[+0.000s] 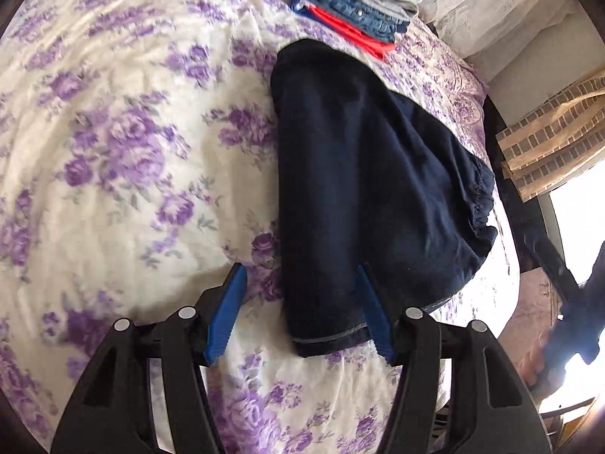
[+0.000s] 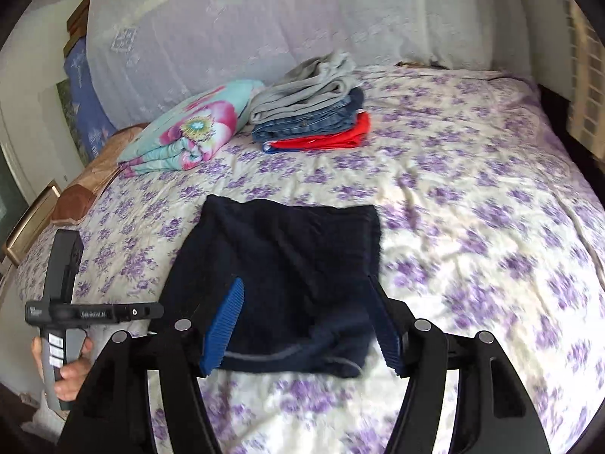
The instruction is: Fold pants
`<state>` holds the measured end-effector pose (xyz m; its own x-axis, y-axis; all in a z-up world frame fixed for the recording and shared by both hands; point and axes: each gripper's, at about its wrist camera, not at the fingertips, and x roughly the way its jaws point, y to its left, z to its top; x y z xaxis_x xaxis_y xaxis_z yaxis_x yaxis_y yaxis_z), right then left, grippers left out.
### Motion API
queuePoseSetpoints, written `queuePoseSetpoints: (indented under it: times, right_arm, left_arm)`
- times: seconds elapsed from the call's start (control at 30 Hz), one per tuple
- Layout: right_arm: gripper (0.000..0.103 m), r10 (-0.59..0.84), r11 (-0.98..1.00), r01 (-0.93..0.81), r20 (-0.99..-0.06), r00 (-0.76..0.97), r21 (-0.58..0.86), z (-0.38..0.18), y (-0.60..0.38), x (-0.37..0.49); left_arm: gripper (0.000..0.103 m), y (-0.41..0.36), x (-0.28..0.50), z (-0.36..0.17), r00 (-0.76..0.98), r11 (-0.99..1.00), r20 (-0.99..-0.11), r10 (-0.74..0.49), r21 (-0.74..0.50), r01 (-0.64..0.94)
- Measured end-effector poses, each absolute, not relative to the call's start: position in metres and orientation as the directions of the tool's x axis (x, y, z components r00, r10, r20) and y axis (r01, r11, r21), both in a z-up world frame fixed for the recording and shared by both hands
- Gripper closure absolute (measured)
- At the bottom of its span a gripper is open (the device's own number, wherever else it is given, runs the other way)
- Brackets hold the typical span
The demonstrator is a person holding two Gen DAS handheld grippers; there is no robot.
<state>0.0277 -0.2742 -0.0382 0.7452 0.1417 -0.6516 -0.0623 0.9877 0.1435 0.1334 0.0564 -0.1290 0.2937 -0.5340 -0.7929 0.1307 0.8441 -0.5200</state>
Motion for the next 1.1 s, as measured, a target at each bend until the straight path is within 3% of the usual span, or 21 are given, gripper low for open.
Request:
queuePoseSetpoints:
  times: [0.07, 0.17, 0.4, 0.5, 0.57, 0.67, 0.8, 0.93, 1.1]
  right_arm:
    - [0.027, 0.046, 0.995, 0.022, -0.639, 0.768, 0.098, -0.051, -0.286, -0.004]
    - [0.027, -0.014, 0.996, 0.073, -0.7, 0.714, 0.055, -0.069, -0.299, -0.024]
    - [0.026, 0.021, 0.994, 0.058, -0.704, 0.71, 0.088, -0.079, -0.299, -0.028]
    - [0.024, 0.115, 0.981, 0.03, -0.702, 0.703, 0.191, -0.08, -0.298, -0.009]
    - [0.024, 0.176, 0.957, 0.051, -0.71, 0.682, 0.286, -0.081, -0.303, 0.011]
    - [0.024, 0.242, 0.916, 0.067, -0.676, 0.696, 0.396, -0.076, -0.311, 0.037]
    - [0.018, 0.16, 0.945, 0.098, -0.704, 0.691, 0.311, -0.076, -0.305, 0.075]
    - [0.016, 0.17, 0.942, 0.151, -0.813, 0.557, 0.301, -0.114, -0.306, 0.109]
    - [0.005, 0.327, 0.863, 0.185, -0.799, 0.505, 0.47, -0.144, -0.323, 0.108]
  left_arm:
    - [0.045, 0.045, 0.138, -0.136, 0.283, 0.851, -0.803, -0.524, -0.508, 0.136]
    - [0.042, 0.031, 0.146, -0.132, 0.278, 0.851, -0.804, -0.525, -0.498, 0.166]
    - [0.037, 0.016, 0.16, -0.134, 0.284, 0.851, -0.803, -0.525, -0.496, 0.172]
    - [0.045, 0.01, 0.159, -0.129, 0.285, 0.859, -0.81, -0.512, -0.477, 0.189]
    - [0.06, 0.006, 0.153, -0.121, 0.305, 0.871, -0.817, -0.49, -0.444, 0.209]
    - [0.072, 0.004, 0.145, -0.116, 0.326, 0.879, -0.818, -0.474, -0.42, 0.225]
    - [0.074, 0.007, 0.143, -0.117, 0.338, 0.876, -0.809, -0.481, -0.426, 0.227]
    - [0.075, 0.013, 0.143, -0.119, 0.334, 0.865, -0.798, -0.501, -0.445, 0.233]
    - [0.067, 0.02, 0.152, -0.13, 0.281, 0.84, -0.793, -0.54, -0.488, 0.236]
